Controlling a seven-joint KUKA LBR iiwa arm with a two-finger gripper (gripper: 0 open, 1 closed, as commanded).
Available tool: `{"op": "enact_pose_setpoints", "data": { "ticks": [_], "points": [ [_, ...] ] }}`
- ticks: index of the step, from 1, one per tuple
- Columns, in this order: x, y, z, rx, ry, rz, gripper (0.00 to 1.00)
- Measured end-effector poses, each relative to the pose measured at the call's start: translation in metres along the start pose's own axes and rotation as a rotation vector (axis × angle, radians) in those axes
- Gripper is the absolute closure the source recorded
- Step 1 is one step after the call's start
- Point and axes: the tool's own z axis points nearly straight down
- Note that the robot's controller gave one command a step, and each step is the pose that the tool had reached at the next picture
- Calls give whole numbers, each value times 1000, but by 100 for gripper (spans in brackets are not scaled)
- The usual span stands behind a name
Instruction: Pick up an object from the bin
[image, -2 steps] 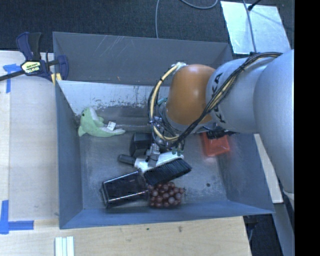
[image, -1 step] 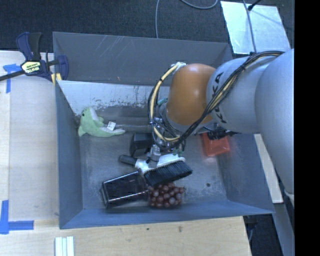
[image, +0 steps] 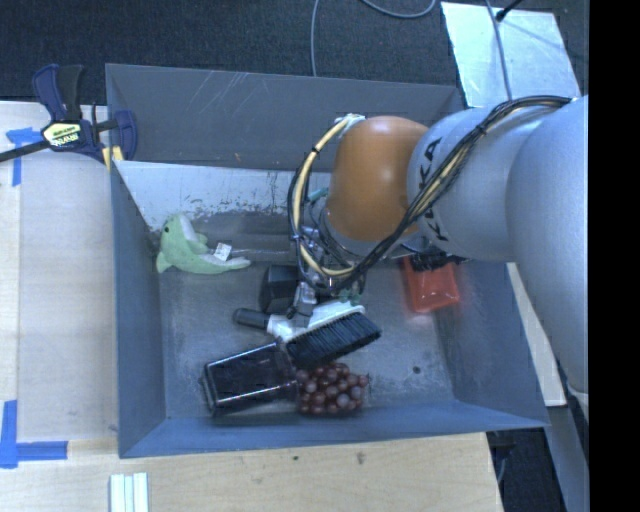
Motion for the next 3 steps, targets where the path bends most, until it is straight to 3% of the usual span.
{"op": "enact_pose_setpoints", "data": {
  "ticks": [1, 2, 3],
  "points": [
    [3, 1, 7, -2, -4, -285, 0],
    [0, -2, 12, -3, -9, -242, 0],
    [-9, 3, 20, -3, -7, 25, 0]
  ]
}}
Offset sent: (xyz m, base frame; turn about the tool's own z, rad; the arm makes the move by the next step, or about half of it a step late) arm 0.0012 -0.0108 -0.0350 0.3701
